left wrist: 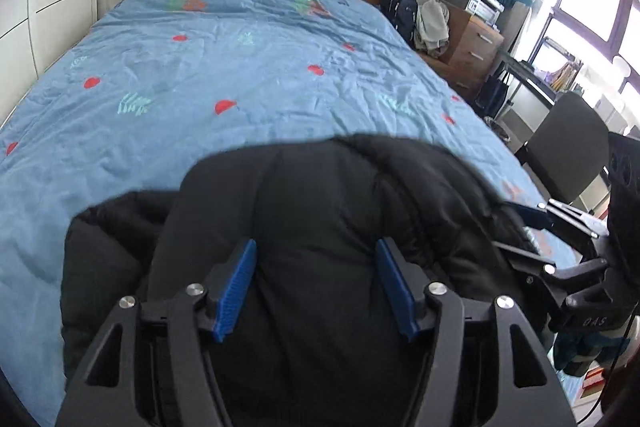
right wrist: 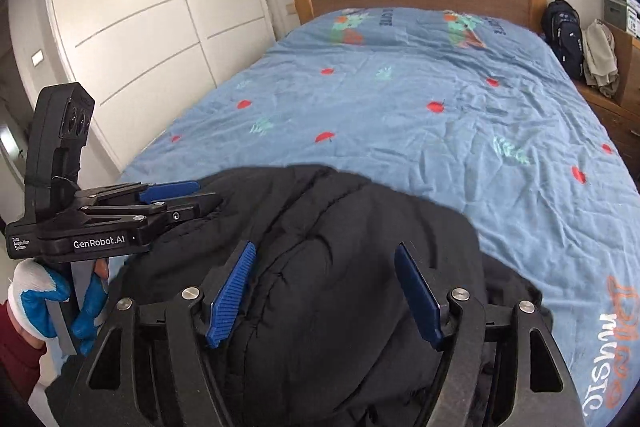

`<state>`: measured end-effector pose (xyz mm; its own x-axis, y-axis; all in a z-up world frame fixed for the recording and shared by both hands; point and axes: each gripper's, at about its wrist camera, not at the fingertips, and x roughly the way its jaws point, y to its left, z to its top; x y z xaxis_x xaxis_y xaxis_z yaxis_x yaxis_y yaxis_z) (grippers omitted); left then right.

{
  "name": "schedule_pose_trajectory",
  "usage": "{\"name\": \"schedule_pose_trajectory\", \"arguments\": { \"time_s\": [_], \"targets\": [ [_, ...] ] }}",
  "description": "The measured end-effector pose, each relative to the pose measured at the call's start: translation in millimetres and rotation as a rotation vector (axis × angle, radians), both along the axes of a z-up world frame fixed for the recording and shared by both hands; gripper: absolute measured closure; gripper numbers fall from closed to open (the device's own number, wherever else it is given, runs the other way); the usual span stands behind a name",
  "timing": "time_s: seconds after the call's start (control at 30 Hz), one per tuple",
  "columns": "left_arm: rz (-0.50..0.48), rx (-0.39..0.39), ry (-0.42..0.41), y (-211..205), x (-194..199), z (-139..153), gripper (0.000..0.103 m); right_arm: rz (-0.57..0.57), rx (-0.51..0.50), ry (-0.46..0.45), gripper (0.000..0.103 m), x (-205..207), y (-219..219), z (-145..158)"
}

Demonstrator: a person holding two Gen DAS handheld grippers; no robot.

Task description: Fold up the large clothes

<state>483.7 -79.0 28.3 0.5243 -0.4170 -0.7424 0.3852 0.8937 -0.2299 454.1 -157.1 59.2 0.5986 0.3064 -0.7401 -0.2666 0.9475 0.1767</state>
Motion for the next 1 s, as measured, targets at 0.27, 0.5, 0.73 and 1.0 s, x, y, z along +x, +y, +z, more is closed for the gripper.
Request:
{"name": "schedule_pose_trajectory", "arguments": {
  "time_s": [0.27,0.5,0.73,1.0],
  "targets": [
    [0.036,0.102,0.074,-6,-17,-88,0.037,-0.011,-0.178,0.076,0.028,-25,5,-89],
    [0.051,0.187,0.086,-14,-26,-72,0.038,-0.026,-0.254,0.117,0.028,-32,14,-74],
    [0.055,0.144,0.019,-3,-78,-56,0.036,0.016,-0.176,0.073,0.028,-83,4,-56],
    [0.071,0.192,0.080,-11,-67,-51,0.034,-0.030,-0.211,0.124,0.027,-82,13,-55]
  ]
}}
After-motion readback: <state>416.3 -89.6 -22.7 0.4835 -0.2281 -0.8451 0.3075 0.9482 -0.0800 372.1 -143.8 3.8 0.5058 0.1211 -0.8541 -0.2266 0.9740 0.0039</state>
